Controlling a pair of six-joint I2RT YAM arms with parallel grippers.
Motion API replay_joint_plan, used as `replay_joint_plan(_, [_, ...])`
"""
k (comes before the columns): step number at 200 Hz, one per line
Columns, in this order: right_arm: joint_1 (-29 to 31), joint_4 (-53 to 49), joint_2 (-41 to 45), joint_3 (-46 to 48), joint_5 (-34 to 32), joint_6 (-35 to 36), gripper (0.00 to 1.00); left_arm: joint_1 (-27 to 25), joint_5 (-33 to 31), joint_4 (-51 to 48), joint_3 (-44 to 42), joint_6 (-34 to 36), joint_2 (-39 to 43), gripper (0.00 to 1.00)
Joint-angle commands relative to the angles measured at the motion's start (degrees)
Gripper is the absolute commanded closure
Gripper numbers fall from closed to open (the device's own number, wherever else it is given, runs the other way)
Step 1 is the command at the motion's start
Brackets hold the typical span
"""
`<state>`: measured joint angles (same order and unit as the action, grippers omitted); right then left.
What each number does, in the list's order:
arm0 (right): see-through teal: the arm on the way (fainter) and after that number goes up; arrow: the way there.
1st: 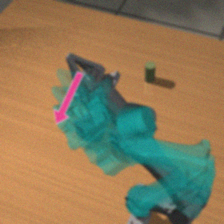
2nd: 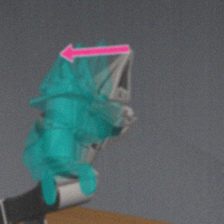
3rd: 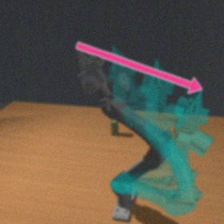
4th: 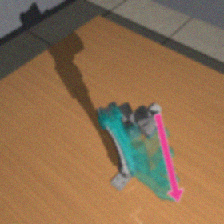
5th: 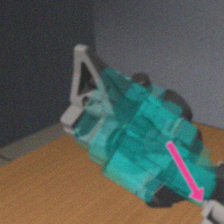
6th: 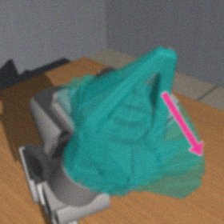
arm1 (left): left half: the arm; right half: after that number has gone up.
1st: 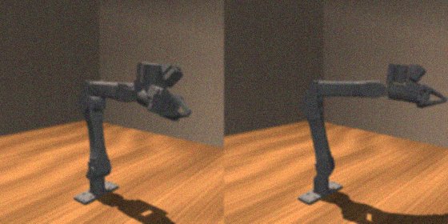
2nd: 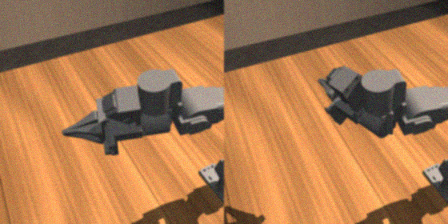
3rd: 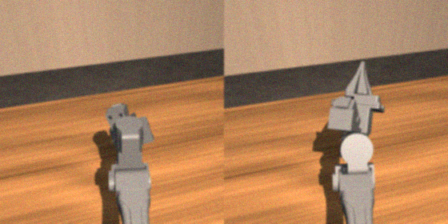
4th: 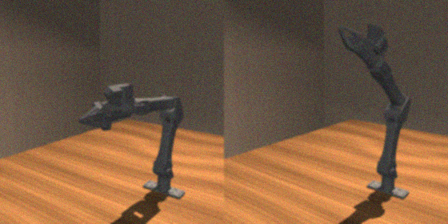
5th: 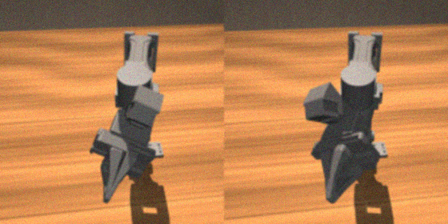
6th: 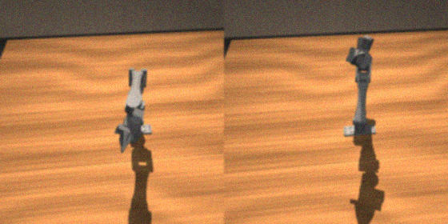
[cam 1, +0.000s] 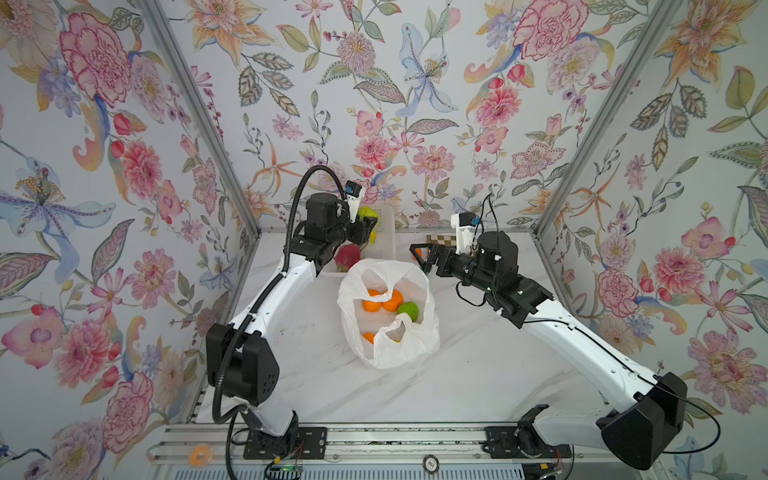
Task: Untie the knot of the plastic bag and take out the fruit
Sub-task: 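Carry the green pear with the left gripper and drop it in the basket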
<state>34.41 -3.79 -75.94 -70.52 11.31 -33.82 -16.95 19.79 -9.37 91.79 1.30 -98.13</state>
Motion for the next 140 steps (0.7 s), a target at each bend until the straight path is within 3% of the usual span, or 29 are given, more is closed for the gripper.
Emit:
replay_joint_plan(1, [-0.3,-3.3,-0.8,-2.1,-1.8,1.2,0.01,2.4,-3.4,0.5,4.3,-9.7,-4.8,0.54])
replay_joint_plan(31, [-0.3,-5.7,-2.5,-3.7,-2.9,1.1,0.01,4.6,-7.0,-0.3,9.6,-15.2,-13.3,0.56])
replay_joint_plan(87, [0.6,-7.9,-3.2,-3.8,-6.7,-0.7,0.01,5.9,-13.6,-8.0,28.8,-16.1,-33.2,0.57])
replay_joint_plan(114, [0.9,-6.3,-1.9,-1.6,-8.3,-2.9,0.01,6.2,-13.7,-8.9,36.3,-16.4,-41.0,0.57])
replay_joint_plan(140, [1.1,-7.6,-1.2,-1.6,-9.2,-3.4,0.01,6.4,-13.6,-6.6,37.9,-16.0,-44.8,0.56])
